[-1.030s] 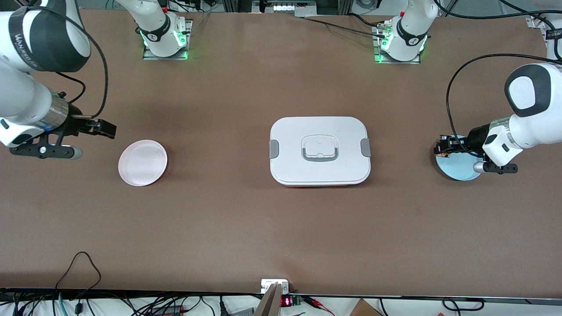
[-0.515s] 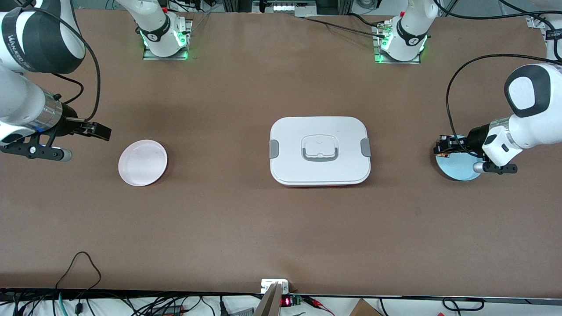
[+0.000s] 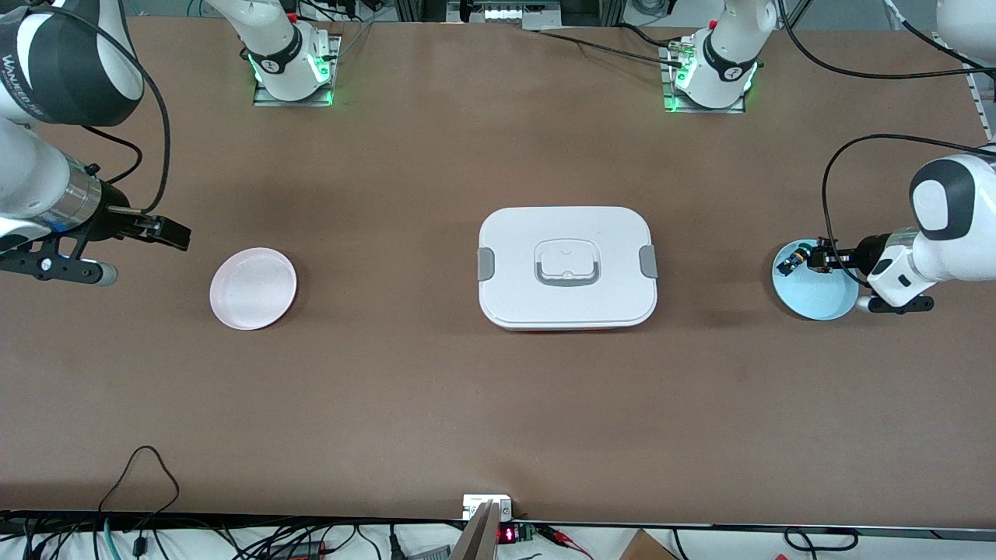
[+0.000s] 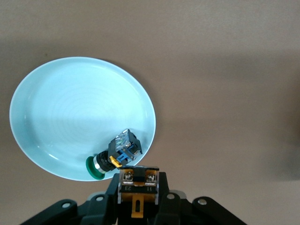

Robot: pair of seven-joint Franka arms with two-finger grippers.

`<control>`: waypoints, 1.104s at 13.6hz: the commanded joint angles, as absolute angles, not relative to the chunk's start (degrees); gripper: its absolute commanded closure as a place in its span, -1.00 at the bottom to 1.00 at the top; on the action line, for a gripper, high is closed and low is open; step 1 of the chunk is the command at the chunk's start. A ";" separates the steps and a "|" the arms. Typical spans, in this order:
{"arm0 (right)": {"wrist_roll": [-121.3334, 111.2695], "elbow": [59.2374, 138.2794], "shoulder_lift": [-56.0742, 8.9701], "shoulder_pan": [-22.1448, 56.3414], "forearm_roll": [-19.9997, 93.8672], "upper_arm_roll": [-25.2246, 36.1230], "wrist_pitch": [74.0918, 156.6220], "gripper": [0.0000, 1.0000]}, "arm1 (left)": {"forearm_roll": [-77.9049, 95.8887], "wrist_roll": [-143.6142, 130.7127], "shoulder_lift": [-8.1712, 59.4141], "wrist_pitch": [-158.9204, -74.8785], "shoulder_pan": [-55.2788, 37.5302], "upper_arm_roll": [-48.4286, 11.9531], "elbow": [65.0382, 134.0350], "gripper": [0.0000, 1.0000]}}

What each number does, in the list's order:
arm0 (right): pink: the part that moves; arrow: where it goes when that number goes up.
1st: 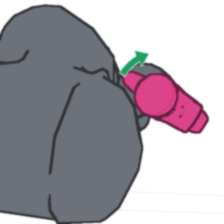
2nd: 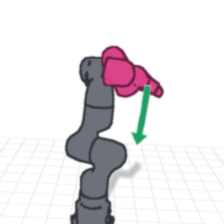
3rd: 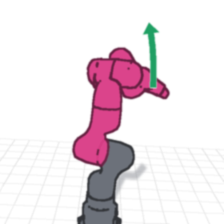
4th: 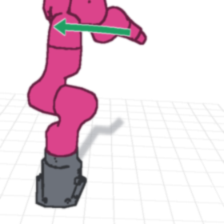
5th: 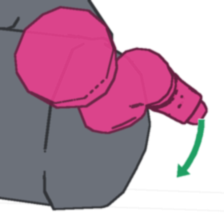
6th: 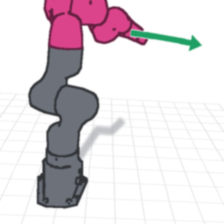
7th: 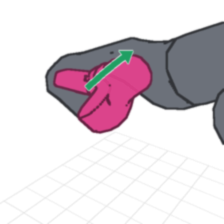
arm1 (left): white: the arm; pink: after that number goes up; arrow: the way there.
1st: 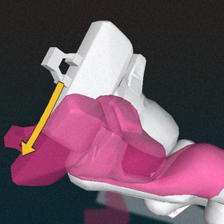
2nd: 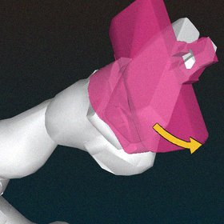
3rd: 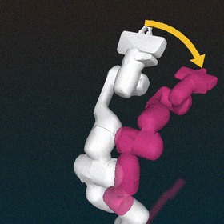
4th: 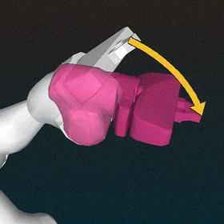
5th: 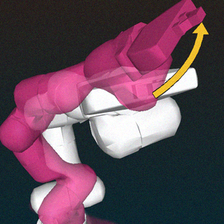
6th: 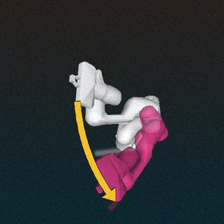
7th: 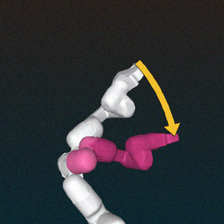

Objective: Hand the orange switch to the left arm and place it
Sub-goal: 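Lower the switch onto the blue plate and open the left gripper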

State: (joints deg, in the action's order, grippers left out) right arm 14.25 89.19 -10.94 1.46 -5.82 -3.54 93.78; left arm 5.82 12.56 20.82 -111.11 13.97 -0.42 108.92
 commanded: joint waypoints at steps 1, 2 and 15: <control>14.94 88.24 -10.99 0.62 -3.71 -3.87 93.25 -1.00 | 1.78 12.30 22.23 -112.66 13.36 -0.61 107.58 1.00; 14.94 88.24 -10.99 -0.69 -0.56 -3.87 93.34 -1.00 | -0.68 12.22 23.28 -114.50 13.36 -0.62 107.58 1.00; 13.80 97.97 -5.81 -1.93 -0.44 -3.96 100.71 -1.00 | -6.15 13.80 32.69 -127.61 16.52 -0.44 107.84 0.85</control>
